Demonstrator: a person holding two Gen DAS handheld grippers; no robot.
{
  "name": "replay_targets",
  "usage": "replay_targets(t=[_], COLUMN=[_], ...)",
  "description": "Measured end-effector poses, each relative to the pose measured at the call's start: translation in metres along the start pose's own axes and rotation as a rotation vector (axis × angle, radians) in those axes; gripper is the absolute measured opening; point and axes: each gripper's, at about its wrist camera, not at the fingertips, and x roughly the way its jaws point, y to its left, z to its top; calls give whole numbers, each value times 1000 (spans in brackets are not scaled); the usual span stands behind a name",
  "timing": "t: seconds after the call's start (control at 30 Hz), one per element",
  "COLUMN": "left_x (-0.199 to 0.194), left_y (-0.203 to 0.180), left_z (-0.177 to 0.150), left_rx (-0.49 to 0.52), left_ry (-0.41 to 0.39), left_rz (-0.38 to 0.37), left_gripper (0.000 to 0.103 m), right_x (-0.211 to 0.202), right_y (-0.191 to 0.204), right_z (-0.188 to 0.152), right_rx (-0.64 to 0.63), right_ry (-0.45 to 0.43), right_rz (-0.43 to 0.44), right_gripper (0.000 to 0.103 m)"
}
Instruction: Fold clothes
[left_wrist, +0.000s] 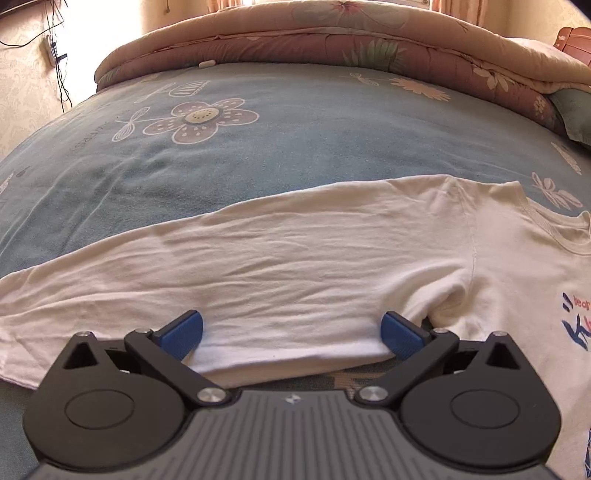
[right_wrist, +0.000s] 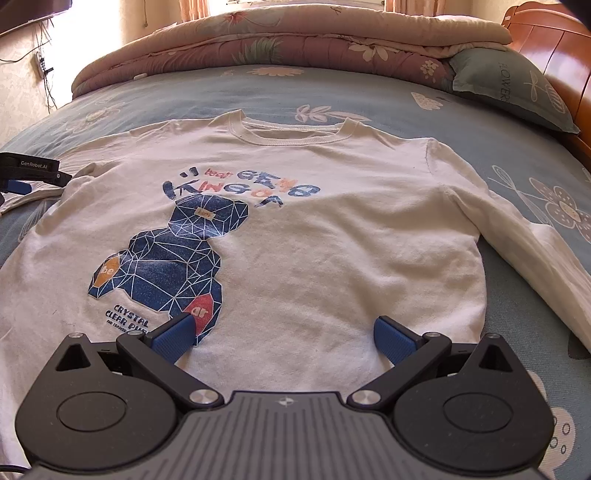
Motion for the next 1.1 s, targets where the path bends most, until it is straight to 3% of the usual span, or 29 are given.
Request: replay_targets(t=[0.1,0.2,0.27,0.43,0.57,0.7,0.87,0.93,1.1], left_x=[-15,-42,-64,-118,-138,-124,-81,-71,-48], left_y=[2,1,-6,-51,-92,-136,-175,-179,-167], left_z=[6,18,27,46,44,24,-18,-34,-61], left_rx=[-14,-57,-78,-13,14,89,253,314,339], left_ry=[52,17,2,-29,8,44,48,2,-22], left_rz=[-25,-64,-126,-265,-416,-485,-433,-402,-442], left_gripper=[102,102,102,102,102,102,102,102,102], right_x=[0,0,0,1,0,0,0,1,0], right_y=[0,1,1,0,-1,0,-1,-1,-2], right_z=[1,-1,-1,-1,-1,-3,-3,-2,-7], right_rx=[-1,-1,1,1,3,3,7,10,4], right_ry=[5,-1,-4,-5,-5,-17,-19,-17,-48], right_rz=[0,-3,-4,2,5,5,5,4,13], right_gripper=[103,103,103,103,103,103,103,103,103])
